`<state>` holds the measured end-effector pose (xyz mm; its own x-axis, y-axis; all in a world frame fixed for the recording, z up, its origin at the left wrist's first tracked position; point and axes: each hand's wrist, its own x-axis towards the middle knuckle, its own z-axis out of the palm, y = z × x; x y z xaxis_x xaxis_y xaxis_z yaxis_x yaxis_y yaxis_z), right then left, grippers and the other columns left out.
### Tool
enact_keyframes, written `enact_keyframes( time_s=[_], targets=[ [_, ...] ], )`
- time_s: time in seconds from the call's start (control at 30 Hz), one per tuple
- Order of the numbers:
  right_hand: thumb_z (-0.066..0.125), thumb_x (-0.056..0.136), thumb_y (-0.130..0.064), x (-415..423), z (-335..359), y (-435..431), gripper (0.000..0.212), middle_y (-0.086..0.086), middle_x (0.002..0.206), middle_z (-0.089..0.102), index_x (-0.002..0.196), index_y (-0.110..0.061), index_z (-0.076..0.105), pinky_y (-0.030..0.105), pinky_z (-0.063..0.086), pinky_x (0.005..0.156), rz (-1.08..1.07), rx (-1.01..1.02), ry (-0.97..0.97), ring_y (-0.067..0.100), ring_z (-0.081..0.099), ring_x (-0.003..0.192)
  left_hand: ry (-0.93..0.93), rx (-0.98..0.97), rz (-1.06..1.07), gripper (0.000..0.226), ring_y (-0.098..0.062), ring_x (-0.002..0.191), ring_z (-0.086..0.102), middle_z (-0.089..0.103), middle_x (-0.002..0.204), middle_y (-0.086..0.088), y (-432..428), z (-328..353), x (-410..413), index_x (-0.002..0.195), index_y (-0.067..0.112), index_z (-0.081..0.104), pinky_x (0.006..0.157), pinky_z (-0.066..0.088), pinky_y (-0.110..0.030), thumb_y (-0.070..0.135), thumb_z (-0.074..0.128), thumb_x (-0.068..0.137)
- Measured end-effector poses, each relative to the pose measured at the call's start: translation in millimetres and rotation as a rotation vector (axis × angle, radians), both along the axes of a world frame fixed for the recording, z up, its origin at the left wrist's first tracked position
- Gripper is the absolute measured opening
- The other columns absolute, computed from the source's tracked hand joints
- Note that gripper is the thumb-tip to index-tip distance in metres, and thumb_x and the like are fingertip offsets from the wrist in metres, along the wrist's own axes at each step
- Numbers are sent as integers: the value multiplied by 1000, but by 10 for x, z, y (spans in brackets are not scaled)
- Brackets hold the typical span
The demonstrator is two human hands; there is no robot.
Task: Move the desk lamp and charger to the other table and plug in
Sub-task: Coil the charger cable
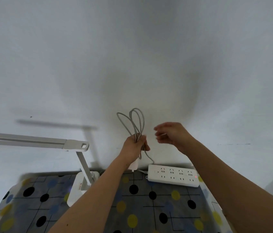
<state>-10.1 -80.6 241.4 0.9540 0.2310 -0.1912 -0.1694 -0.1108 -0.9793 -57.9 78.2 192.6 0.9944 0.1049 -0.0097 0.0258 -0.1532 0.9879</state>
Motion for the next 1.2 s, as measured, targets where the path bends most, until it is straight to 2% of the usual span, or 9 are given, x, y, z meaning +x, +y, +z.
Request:
enact_keyframes(
  time_s=[0.2, 0.33, 0.47, 0.63, 0.7, 0.83, 0.93, 1.03, 1.2],
  targets=[
    [63, 78, 7, -132, -366, 21, 43, 7, 108, 61, 115, -15, 64, 23, 53, 57, 349, -488, -12, 17, 64, 76, -65, -112, 49, 32, -20, 58, 54, 51, 60, -5, -53, 241, 25, 74, 10, 52, 71, 56, -42, 27, 42, 101],
    [67, 83, -8, -194, -544, 126, 29, 6, 121, 56, 106, -25, 62, 23, 52, 56, 418, -518, -68, 18, 63, 78, -99, -318, -6, 29, -13, 47, 50, 50, 53, -1, -60, 551, 62, 75, 11, 54, 58, 59, -34, 26, 46, 99],
    [64, 87, -20, -171, -615, 184, 10, 5, 109, 66, 97, -18, 68, 24, 56, 59, 380, -546, -156, 14, 65, 74, -147, -264, -49, 31, -13, 49, 51, 53, 54, 1, -14, 699, 82, 71, 16, 56, 53, 54, -29, 30, 49, 98],
    [56, 90, -48, -53, -600, 64, 41, 9, 93, 69, 94, -9, 67, 39, 57, 78, 213, -792, -228, 26, 66, 86, -117, -230, -45, 27, -15, 50, 50, 55, 58, -2, 107, 623, 62, 72, 15, 58, 49, 52, -28, 28, 54, 95],
    [50, 87, -61, -13, -574, -32, 49, 4, 85, 65, 88, -14, 62, 33, 50, 72, 115, -845, -275, 22, 61, 82, -94, -222, -38, 21, -15, 50, 50, 57, 62, -4, 152, 565, 48, 75, 13, 59, 49, 51, -28, 25, 59, 92],
    [50, 89, -57, 57, -470, -215, 41, 1, 77, 60, 81, -17, 57, 29, 39, 69, -48, -827, -319, 25, 59, 82, -67, -90, -58, 7, -11, 49, 53, 67, 74, -5, 219, 464, 37, 88, 10, 67, 50, 51, -25, 15, 69, 84],
    [59, 89, -43, 101, -312, -272, 30, 4, 78, 68, 81, -14, 62, 31, 47, 73, -146, -750, -389, 26, 67, 82, -29, 38, -102, 19, -6, 52, 59, 69, 69, 6, 208, 379, 16, 94, 14, 70, 50, 50, -20, 17, 77, 76],
    [67, 83, -26, 95, -99, -212, 15, 7, 76, 72, 81, -11, 66, 39, 56, 79, -196, -603, -426, 26, 70, 74, 18, 73, -148, 33, -10, 77, 70, 75, 84, 2, 161, 287, -1, 98, 19, 69, 56, 53, -23, 23, 83, 69],
    [69, 79, -15, 22, 164, -50, 5, 8, 68, 70, 78, -9, 68, 31, 59, 64, -235, -387, -372, 17, 67, 53, 60, 119, -190, 44, -8, 84, 71, 76, 83, 8, 53, 229, -13, 100, 25, 67, 70, 56, -29, 32, 87, 61]
  ],
)
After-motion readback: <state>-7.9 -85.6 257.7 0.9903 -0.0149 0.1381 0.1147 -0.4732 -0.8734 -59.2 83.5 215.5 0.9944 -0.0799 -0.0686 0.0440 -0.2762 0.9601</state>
